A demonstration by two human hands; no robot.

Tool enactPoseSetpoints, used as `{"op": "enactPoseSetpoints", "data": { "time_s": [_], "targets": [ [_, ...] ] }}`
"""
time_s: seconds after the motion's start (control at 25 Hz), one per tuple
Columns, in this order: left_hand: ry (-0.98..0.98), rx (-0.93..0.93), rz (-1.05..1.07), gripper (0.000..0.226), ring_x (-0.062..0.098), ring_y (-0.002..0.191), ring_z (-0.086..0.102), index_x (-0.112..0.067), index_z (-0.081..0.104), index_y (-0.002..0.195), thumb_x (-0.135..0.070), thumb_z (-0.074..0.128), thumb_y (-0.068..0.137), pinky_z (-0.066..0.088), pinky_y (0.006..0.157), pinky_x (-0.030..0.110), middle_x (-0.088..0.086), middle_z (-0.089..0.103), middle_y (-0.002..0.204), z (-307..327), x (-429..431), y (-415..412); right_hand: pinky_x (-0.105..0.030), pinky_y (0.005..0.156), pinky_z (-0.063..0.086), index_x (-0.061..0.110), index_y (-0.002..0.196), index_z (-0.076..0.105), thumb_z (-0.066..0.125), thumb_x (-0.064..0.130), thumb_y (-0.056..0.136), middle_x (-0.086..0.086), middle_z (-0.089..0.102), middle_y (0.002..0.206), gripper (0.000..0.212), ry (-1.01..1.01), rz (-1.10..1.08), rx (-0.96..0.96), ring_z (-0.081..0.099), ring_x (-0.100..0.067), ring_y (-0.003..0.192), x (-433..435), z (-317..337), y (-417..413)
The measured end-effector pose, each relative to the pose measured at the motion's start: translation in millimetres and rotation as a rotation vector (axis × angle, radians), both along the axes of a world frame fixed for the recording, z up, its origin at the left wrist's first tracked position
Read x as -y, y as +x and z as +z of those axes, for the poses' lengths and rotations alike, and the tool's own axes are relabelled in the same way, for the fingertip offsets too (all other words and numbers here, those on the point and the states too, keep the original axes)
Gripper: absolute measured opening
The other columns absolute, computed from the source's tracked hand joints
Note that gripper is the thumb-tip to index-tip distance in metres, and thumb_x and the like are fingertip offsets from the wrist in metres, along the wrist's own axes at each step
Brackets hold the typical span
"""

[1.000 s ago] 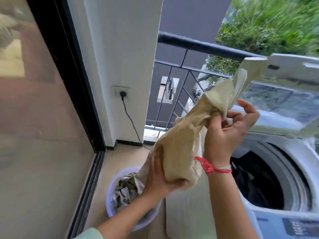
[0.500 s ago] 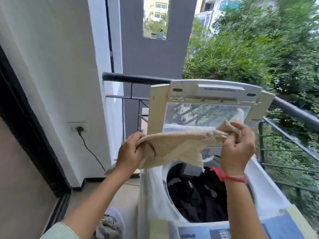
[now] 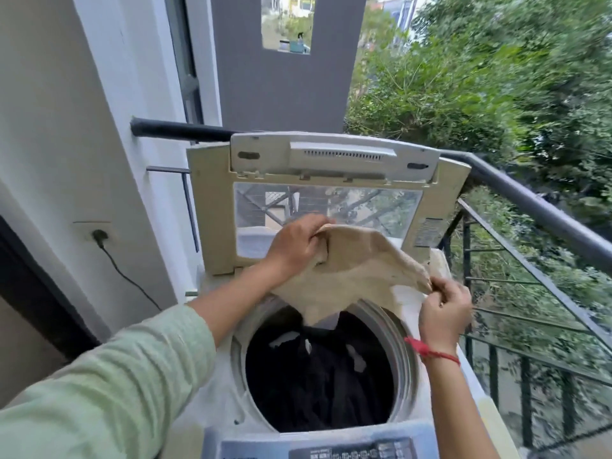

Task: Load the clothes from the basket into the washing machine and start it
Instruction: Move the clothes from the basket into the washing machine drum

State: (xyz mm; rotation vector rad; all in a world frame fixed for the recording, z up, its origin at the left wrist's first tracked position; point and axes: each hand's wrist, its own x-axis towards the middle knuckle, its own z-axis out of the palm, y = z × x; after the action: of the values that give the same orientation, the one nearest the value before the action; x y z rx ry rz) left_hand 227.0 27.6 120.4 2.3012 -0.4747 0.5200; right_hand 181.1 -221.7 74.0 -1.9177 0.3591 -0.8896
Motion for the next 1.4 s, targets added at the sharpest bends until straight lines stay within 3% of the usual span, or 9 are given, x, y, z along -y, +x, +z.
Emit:
{"op": "enactPoseSetpoints", "data": {
  "time_s": [0.16, 0.32, 0.48, 0.64, 0.76, 0.92, 1.0, 1.24, 1.4],
  "targets": [
    [0.229, -0.007, -0.145, 0.035, 0.016, 0.121, 0.054, -0.017, 0.065, 0.115, -0.014, 0.049, 0.084, 0.04, 0.1, 0.029, 0.0, 0.062, 0.125, -99.2, 7.8, -33.3, -0.027, 0.071, 0.041, 0.005, 0.082, 0.068, 0.047, 0.0, 0.077, -0.014, 0.064, 0.087, 0.022, -0.162, 0.246, -0.367, 0.06, -0.028, 0.083, 12.9, -62.5, -16.5],
    [0.885, -0.835, -0.361, 0.03, 0.029, 0.112, 0.054, -0.012, 0.06, 0.115, -0.012, 0.045, 0.09, 0.043, 0.09, 0.04, 0.01, 0.058, 0.123, -189.1, 4.0, -73.5, -0.028, 0.084, 0.048, 0.008, 0.103, 0.066, 0.053, 0.007, 0.085, -0.01, 0.066, 0.108, 0.022, -0.774, 0.932, -1.309, 0.061, -0.029, 0.109, -8.4, -118.5, -35.2],
    [0.956, -1.288, -0.343, 0.035, 0.031, 0.103, 0.055, -0.009, 0.056, 0.12, -0.025, 0.053, 0.089, 0.042, 0.08, 0.036, 0.013, 0.057, 0.124, -202.4, 6.8, -87.6, -0.025, 0.1, 0.041, 0.015, 0.12, 0.063, 0.052, 0.013, 0.087, -0.007, 0.058, 0.131, 0.035, -0.839, 0.964, -1.279, 0.051, -0.02, 0.125, -21.5, -131.1, -33.5],
    [0.676, -1.12, -0.115, 0.034, 0.026, 0.109, 0.054, -0.015, 0.055, 0.121, -0.028, 0.048, 0.09, 0.043, 0.085, 0.032, 0.009, 0.057, 0.123, -201.6, -16.1, -74.3, -0.029, 0.093, 0.043, 0.019, 0.135, 0.047, 0.053, 0.023, 0.089, -0.007, 0.052, 0.135, 0.046, -0.82, 0.92, -1.153, 0.053, -0.024, 0.119, -32.7, -144.5, -3.9],
    [0.589, -1.013, -0.059, 0.025, 0.022, 0.103, 0.055, -0.016, 0.059, 0.109, -0.025, 0.049, 0.088, 0.041, 0.08, 0.03, 0.003, 0.06, 0.113, -200.2, -25.9, -76.5, -0.039, 0.106, 0.036, 0.03, 0.15, 0.002, 0.055, 0.014, 0.087, -0.009, 0.003, 0.158, 0.084, -0.818, 1.041, -1.246, 0.035, -0.033, 0.134, -50.7, -177.6, 5.7],
    [0.341, -0.592, 0.066, 0.019, 0.016, 0.097, 0.055, -0.021, 0.065, 0.091, -0.03, 0.049, 0.085, 0.041, 0.083, 0.03, -0.004, 0.061, 0.096, -188.7, -34.1, -92.5, -0.061, 0.111, 0.015, 0.037, 0.144, -0.02, 0.062, 0.013, 0.084, -0.002, -0.03, 0.153, 0.105, -1.31, 1.06, -0.978, -0.005, -0.035, 0.144, -71.6, -201.4, 24.0],
    [0.301, -0.439, 0.149, 0.031, 0.015, 0.095, 0.056, -0.02, 0.066, 0.09, -0.037, 0.041, 0.083, 0.042, 0.084, 0.031, -0.004, 0.062, 0.094, -185.7, -43.8, -99.6, -0.064, 0.11, 0.008, 0.035, 0.145, -0.019, 0.063, 0.026, 0.085, -0.005, -0.025, 0.155, 0.102, -1.484, 1.111, -0.871, -0.01, -0.034, 0.144, -87.4, -205.9, 28.4],
    [0.23, -0.368, 0.262, 0.043, 0.017, 0.111, 0.052, -0.02, 0.067, 0.098, -0.044, 0.035, 0.081, 0.028, 0.099, 0.026, -0.003, 0.062, 0.103, -172.0, -62.5, -121.4, -0.04, 0.102, 0.035, 0.018, 0.143, 0.026, 0.053, 0.028, 0.09, -0.01, 0.035, 0.144, 0.061, -1.646, 1.373, -1.547, 0.041, -0.033, 0.126, -92.5, -244.1, -3.3],
    [0.17, -0.389, 0.299, 0.043, 0.02, 0.129, 0.041, -0.021, 0.066, 0.102, -0.045, 0.038, 0.08, 0.021, 0.109, 0.034, -0.004, 0.06, 0.11, -165.4, -71.0, -130.1, -0.026, 0.064, 0.042, 0.019, 0.14, 0.04, 0.061, 0.026, 0.085, -0.008, 0.051, 0.129, 0.059, -1.053, 1.27, -1.568, 0.055, -0.027, 0.101, -93.2, -212.8, 28.8]
  ]
}}
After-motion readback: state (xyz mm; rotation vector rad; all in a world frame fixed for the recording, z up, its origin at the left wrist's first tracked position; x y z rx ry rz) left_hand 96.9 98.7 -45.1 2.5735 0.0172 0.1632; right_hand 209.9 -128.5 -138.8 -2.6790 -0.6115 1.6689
